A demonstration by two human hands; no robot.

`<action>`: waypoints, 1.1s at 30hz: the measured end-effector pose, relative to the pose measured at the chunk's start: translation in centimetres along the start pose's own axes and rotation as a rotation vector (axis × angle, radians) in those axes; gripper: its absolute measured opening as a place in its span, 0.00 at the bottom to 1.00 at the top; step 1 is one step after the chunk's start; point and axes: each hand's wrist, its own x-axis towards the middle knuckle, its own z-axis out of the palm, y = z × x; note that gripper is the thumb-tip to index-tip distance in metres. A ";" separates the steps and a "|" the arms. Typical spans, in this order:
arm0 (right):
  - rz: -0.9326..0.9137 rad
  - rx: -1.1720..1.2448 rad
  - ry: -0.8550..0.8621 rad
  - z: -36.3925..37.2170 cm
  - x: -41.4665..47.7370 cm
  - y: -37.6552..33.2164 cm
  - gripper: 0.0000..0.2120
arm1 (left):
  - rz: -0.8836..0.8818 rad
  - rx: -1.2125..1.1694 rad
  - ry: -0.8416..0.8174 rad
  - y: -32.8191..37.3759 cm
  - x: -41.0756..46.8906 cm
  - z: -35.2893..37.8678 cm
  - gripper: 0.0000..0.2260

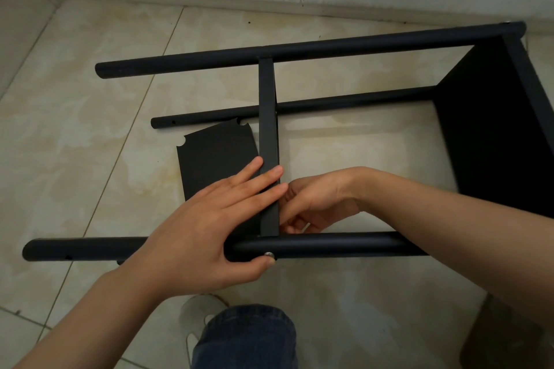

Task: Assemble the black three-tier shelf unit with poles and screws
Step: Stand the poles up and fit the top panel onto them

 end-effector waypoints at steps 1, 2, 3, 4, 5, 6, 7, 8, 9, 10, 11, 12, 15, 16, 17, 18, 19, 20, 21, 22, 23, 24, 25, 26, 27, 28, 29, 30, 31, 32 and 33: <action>-0.003 0.012 -0.010 -0.1 -0.1 0.0 0.06 | -0.001 -0.004 0.001 0.0 0.0 0.0 0.37; -0.008 0.026 -0.022 -0.1 -0.2 0.0 0.07 | -0.002 -0.006 0.001 0.0 0.0 0.0 0.37; -0.012 0.035 -0.030 -0.2 -0.2 0.0 0.08 | -0.002 -0.005 0.001 0.0 0.0 0.0 0.37; -0.013 0.038 -0.034 -0.2 -0.2 0.0 0.08 | -0.001 -0.001 0.000 0.0 0.0 0.0 0.37; -0.011 0.040 -0.036 -0.2 -0.1 0.0 0.08 | 0.001 0.003 0.001 0.1 -0.1 0.0 0.37; -0.005 0.041 -0.037 -0.2 -0.1 0.1 0.07 | 0.002 0.003 0.002 0.1 -0.1 0.0 0.37; 0.001 0.043 -0.039 -0.1 -0.1 0.1 0.05 | 0.004 0.001 0.005 0.1 -0.1 0.0 0.37; 0.006 0.046 -0.042 0.0 0.0 0.1 0.04 | 0.005 0.000 0.006 0.0 -0.1 0.0 0.37; 0.009 0.049 -0.042 0.0 0.0 0.1 0.06 | 0.005 0.003 0.005 0.1 -0.1 0.0 0.37; 0.011 0.048 -0.040 0.1 0.0 0.2 0.06 | 0.005 0.005 0.005 0.1 -0.1 0.0 0.37; 0.011 0.042 -0.033 0.0 0.1 0.2 0.07 | 0.006 0.004 0.007 0.1 0.0 0.0 0.37; 0.008 0.030 -0.025 0.0 0.1 0.2 0.06 | 0.006 0.002 0.009 0.1 -0.1 0.0 0.37; 0.006 -0.008 -0.006 0.1 0.0 0.0 0.06 | 0.003 0.005 0.006 0.1 -0.1 0.0 0.37; 0.013 -0.015 0.007 0.2 0.0 0.0 0.07 | 0.003 0.012 0.006 0.1 -0.1 0.0 0.37; 0.024 -0.017 0.021 0.2 0.1 0.0 0.08 | 0.004 0.019 0.006 0.1 -0.1 0.0 0.37; 0.038 -0.017 0.032 0.3 0.1 -0.1 0.09 | 0.007 0.027 0.005 0.1 -0.1 0.0 0.37; 0.055 -0.020 0.040 0.4 0.0 -0.3 0.11 | 0.009 0.034 0.002 0.1 -0.1 0.0 0.37; 0.075 -0.022 0.046 0.4 0.0 -0.4 0.13 | 0.010 0.040 -0.003 0.1 -0.2 -0.1 0.37; 0.098 -0.025 0.052 0.4 0.0 -0.6 0.15 | 0.010 0.042 -0.007 0.2 -0.2 -0.1 0.37; 0.122 -0.027 0.058 0.4 0.0 -0.8 0.15 | 0.009 0.041 -0.009 0.2 -0.2 -0.1 0.37; 0.143 -0.025 0.067 0.4 -0.1 -1.0 0.14 | 0.009 0.040 -0.009 0.2 -0.2 -0.1 0.37; 0.156 -0.023 0.080 0.5 -0.2 -1.1 0.13 | 0.008 0.040 -0.009 0.2 -0.2 -0.1 0.37; 0.156 -0.028 0.096 0.6 -0.4 -1.2 0.11 | 0.008 0.040 -0.011 0.1 -0.2 -0.1 0.37; 0.143 -0.040 0.116 0.7 -0.6 -1.1 0.11 | 0.008 0.040 -0.011 0.1 -0.2 -0.1 0.37; 0.121 -0.056 0.139 0.8 -0.8 -1.1 0.12 | 0.009 0.038 -0.008 0.1 -0.2 0.0 0.37; 0.098 -0.070 0.162 0.9 -1.2 -1.1 0.14 | 0.011 0.035 -0.005 0.1 -0.1 0.0 0.37; 0.080 -0.085 0.177 1.1 -1.7 -1.1 0.17 | 0.012 0.032 -0.002 0.1 -0.1 0.0 0.37; 0.065 -0.107 0.187 1.3 -2.1 -1.2 0.18 | 0.011 0.030 -0.001 0.1 -0.2 0.0 0.37; 0.055 -0.135 0.198 1.6 -2.6 -1.4 0.17 | 0.009 0.030 0.000 0.2 -0.2 0.0 0.37; 0.053 -0.167 0.216 1.8 -3.1 -1.6 0.15 | 0.007 0.032 0.001 0.3 -0.2 0.0 0.37; 0.057 -0.198 0.239 2.1 -3.6 -1.7 0.12 | 0.006 0.035 0.005 0.4 -0.3 0.0 0.37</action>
